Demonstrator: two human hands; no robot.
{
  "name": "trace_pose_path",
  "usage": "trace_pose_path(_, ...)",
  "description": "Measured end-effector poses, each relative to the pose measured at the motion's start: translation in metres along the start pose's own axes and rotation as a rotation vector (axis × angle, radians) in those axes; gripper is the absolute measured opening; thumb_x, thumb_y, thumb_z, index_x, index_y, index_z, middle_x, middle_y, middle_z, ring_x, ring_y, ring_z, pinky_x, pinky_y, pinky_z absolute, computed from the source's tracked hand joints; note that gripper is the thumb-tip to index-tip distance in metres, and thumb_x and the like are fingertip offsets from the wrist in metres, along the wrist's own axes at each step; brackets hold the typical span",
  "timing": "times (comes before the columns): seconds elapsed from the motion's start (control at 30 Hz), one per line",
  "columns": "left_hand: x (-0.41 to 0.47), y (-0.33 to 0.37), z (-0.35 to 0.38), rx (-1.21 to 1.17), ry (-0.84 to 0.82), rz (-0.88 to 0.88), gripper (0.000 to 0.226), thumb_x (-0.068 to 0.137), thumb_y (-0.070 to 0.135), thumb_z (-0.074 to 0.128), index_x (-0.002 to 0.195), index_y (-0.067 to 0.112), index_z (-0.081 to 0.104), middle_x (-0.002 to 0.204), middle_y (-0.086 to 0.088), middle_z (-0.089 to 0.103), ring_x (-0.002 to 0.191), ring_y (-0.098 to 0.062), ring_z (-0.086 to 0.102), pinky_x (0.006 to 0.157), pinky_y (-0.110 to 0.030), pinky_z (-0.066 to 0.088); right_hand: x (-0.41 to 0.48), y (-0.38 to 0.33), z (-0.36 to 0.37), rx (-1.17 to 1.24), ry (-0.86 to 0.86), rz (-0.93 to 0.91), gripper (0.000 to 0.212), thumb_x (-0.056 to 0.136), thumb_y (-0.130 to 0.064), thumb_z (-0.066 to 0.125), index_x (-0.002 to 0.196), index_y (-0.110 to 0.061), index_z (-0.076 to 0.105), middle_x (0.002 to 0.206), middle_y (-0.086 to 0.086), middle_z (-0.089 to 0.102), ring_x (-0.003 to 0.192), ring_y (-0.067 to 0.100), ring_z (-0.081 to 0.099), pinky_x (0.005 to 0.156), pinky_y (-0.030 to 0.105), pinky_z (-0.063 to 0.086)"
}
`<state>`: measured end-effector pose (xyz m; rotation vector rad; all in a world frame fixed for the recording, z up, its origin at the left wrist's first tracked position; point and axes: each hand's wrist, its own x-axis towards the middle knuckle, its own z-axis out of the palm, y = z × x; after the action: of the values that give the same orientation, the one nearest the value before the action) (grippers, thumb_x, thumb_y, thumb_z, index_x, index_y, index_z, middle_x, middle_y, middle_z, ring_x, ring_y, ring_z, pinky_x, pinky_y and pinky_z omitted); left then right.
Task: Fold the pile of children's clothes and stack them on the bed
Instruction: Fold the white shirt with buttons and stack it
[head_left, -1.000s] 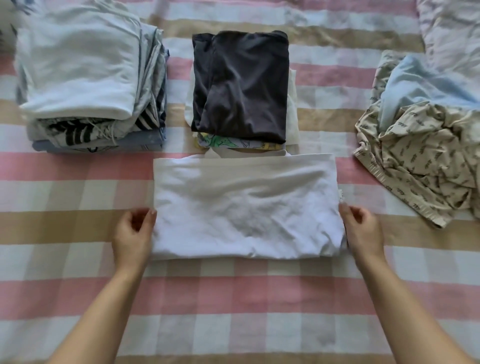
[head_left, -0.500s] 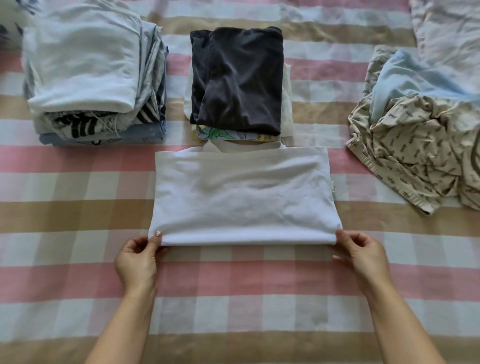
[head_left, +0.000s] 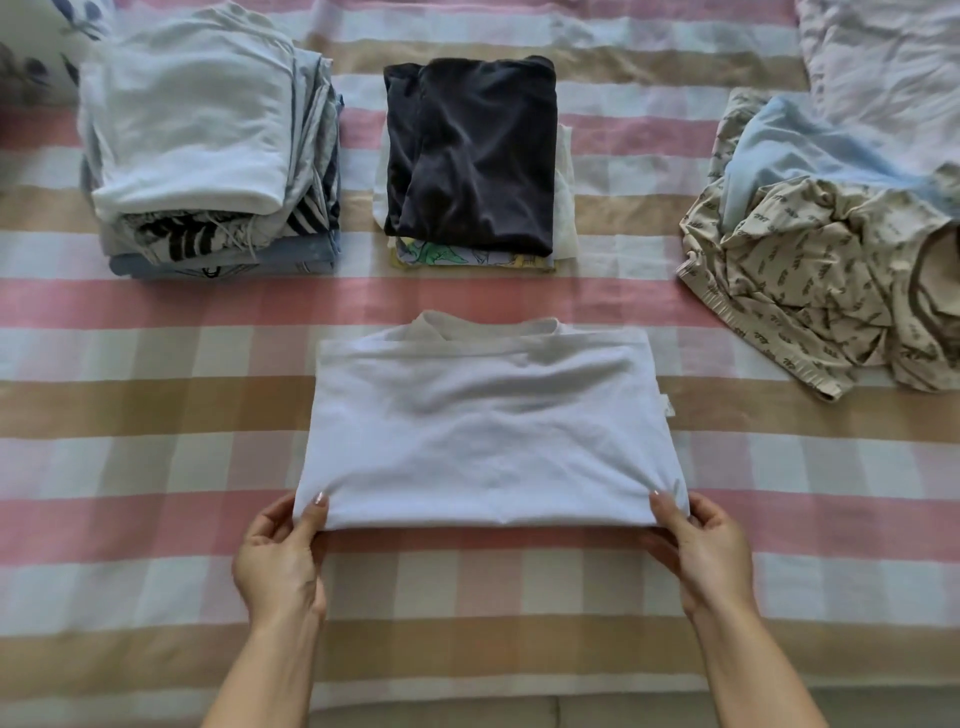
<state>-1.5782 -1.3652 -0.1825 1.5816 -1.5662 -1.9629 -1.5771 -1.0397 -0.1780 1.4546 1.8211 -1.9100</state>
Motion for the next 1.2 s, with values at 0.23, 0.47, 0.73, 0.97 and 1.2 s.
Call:
trace_pose_path(0.23,-0.026,-0.049,-0.045,0.291,0.073,0.105,0.023,0.081,-0.007,0.062,0.091,0.013,0.056,0.083,-0.005,0.069,0.071,-0.005,0.062,0.064,-0.006,0.048,-0.027,0.064,-0.035,-0.091,0.103,0.084,0.006,0.085,-0.006,0.063,0.091,-0.007,0.061,0.079,0.004,0.063,0.066,0.015,0.055,0.042,0.015,0.048)
trace_pose_path(0.47,-0.057,-0.042,-0.012,0.846,-0.029,0.708,0.045,0.072,-0.007,0.069,0.114,0.000,0.056,0.118,-0.022,0.052,0.113,-0.031,0.039,0.097,-0.038,0.031,-0.036,0.052,-0.027,-0.614,0.233,-0.432,0.025,0.085,-0.012,0.064,0.109,-0.012,0.059,0.108,0.003,0.052,0.099,0.018,0.048,0.081,0.030,0.040)
trace_pose_path(0.73,-0.128,-0.061,0.099,0.820,-0.672,0.908,0.018,0.079,-0.009,0.062,0.091,0.003,0.065,0.093,-0.006,0.060,0.085,-0.025,0.060,0.070,-0.032,0.050,-0.029,0.036,-0.022,-0.693,0.130,-0.382,0.032,0.086,-0.015,0.062,0.117,-0.014,0.056,0.115,0.000,0.050,0.112,0.017,0.044,0.091,0.029,0.040)
trace_pose_path(0.97,-0.155,-0.103,0.192,1.187,-0.681,0.849,0.037,0.084,0.029,0.063,0.115,0.013,0.054,0.113,-0.006,0.049,0.103,-0.025,0.051,0.075,-0.036,0.046,-0.027,0.036,-0.034,-0.576,0.034,-0.157,0.010,0.086,-0.027,0.063,0.094,-0.022,0.059,0.088,-0.006,0.065,0.080,0.015,0.059,0.069,0.030,0.047)
trace_pose_path(1.2,-0.149,-0.116,0.231,1.322,-0.513,0.778,0.038,0.082,0.038,0.061,0.105,0.013,0.044,0.110,-0.006,0.047,0.103,-0.026,0.051,0.070,-0.038,0.043,-0.033,0.043,-0.037,-0.369,0.052,-0.082,0.019,0.077,-0.015,0.072,0.065,-0.019,0.058,0.052,-0.004,0.056,0.049,0.004,0.048,0.050,0.015,0.036)
